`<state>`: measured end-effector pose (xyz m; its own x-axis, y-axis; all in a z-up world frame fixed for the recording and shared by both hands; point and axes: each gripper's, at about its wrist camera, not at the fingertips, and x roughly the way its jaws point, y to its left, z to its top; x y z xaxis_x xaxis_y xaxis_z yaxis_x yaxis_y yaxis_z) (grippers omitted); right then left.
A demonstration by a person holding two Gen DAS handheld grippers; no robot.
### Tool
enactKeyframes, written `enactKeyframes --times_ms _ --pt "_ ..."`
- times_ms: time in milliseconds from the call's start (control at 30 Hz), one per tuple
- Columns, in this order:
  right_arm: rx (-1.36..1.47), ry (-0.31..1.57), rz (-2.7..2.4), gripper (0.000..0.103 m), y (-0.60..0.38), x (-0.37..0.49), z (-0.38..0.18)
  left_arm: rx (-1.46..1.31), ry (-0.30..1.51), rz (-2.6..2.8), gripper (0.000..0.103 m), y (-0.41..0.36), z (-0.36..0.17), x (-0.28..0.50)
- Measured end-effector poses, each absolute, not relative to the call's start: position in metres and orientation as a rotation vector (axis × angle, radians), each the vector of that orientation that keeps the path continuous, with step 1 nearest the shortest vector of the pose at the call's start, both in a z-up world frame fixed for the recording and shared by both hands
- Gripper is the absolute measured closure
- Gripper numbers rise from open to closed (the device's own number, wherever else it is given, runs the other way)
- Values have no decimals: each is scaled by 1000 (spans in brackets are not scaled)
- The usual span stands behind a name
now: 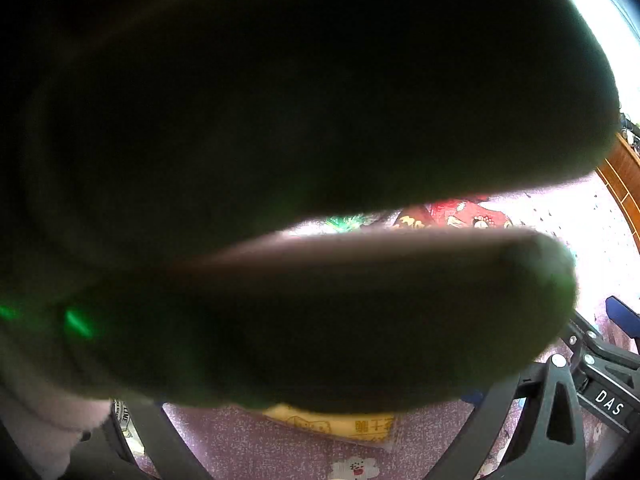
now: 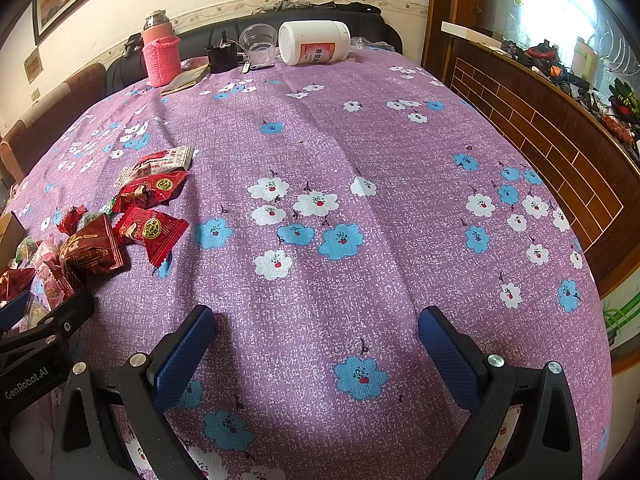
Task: Organize snacks
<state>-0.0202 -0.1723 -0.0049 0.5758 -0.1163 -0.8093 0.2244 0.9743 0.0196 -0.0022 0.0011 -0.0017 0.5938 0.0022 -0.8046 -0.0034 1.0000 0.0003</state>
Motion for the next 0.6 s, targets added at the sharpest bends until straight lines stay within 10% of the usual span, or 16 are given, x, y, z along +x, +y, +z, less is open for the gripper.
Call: enactKeyframes --times_ms 600 --pt "125 937 -200 1 -172 -20 -5 0 937 5 0 -1 -3 1"
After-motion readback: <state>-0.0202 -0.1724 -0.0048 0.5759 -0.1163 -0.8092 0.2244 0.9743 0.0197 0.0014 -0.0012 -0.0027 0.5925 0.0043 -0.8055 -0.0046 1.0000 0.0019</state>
